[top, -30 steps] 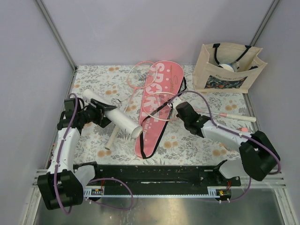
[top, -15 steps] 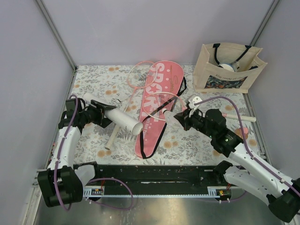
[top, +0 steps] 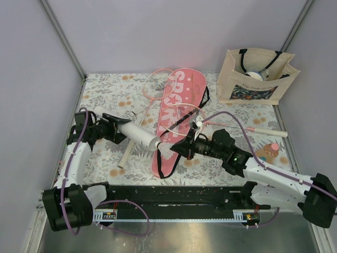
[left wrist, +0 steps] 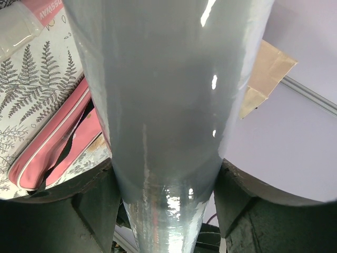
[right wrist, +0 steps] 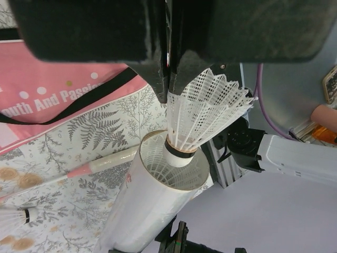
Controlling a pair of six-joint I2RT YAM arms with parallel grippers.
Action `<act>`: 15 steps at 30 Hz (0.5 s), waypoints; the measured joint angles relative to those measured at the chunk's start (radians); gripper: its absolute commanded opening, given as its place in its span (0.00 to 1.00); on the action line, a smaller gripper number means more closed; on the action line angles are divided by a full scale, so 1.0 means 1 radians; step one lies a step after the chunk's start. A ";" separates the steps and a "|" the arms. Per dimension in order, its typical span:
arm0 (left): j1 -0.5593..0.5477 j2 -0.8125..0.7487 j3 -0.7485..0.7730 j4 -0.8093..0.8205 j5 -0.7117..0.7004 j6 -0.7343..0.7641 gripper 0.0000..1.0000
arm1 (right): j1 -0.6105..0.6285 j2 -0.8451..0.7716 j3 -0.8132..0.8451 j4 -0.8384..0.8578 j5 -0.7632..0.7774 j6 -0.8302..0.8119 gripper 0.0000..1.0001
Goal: Pack up the badminton gear
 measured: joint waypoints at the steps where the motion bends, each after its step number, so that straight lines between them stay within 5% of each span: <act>1: 0.000 0.000 0.000 0.000 0.000 0.000 0.42 | 0.009 0.017 0.004 0.007 0.005 0.007 0.00; 15: 0.000 -0.030 -0.018 0.003 0.001 -0.004 0.42 | 0.055 0.205 0.139 0.018 0.101 0.076 0.00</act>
